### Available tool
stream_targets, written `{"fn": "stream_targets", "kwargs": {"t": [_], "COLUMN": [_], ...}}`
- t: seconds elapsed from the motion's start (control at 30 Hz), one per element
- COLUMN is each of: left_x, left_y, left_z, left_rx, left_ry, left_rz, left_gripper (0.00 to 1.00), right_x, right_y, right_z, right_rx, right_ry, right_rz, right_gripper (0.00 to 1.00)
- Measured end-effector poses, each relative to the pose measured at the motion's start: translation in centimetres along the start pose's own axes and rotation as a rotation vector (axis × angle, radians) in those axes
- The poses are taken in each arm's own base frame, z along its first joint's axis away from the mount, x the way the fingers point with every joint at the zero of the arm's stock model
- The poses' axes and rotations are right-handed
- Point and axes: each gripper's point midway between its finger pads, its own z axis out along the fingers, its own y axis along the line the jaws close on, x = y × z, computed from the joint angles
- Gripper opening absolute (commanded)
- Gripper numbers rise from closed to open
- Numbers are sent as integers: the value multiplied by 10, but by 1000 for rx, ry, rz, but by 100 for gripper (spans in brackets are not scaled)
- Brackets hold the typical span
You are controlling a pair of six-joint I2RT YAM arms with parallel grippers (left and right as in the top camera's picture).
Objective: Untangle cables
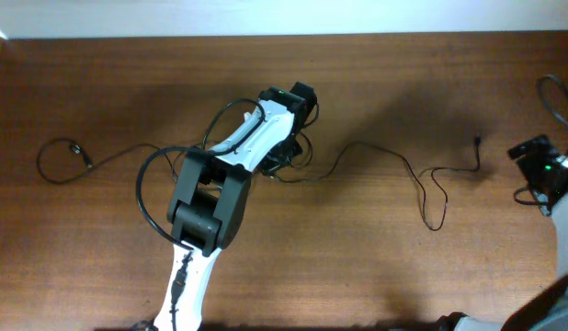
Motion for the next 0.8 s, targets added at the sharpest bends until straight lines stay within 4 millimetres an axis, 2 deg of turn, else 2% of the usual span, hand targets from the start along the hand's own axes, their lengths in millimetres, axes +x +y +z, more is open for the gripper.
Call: {"fn": "stream_targets", "kwargs": {"t": [0.07, 0.2, 0.27, 0.3, 0.47, 0.5, 0.6, 0.67, 0.8], "left_x": [-1, -3, -5, -6, -7, -7, -7, -7, -7], "left_y": [1, 3, 4, 5, 5, 5, 5, 5, 6], "left_z": [0, 0, 1, 1, 1, 1, 1, 1, 1], "left_rx": [-3, -15, -22, -25, -31, -31, -31, -31, -32], "left_ry": [-4, -21, -32, -38, -45, -45, -46, -46, -48], "left_rz": [0, 1, 1, 1, 2, 2, 2, 2, 2], "left_gripper": [0, 0, 0, 0, 0, 0, 0, 0, 0], "right_x": [28, 60, 70, 72, 70, 69, 70, 71, 67], "right_y": [11, 43, 47, 48, 37, 37, 34, 32, 28], "right_z": [29, 53, 61, 66, 84, 86, 91, 93, 92], "right_rx": [15, 20, 57, 81, 157, 159, 173, 180, 207], "right_ry": [85, 111, 104, 88, 61, 53, 55, 57, 38], "right_rz": [-123, -313, -369, -391, -407, -408, -412, -416, -424], "right_gripper": [99, 97, 82, 75, 53, 52, 31, 5, 4]}}
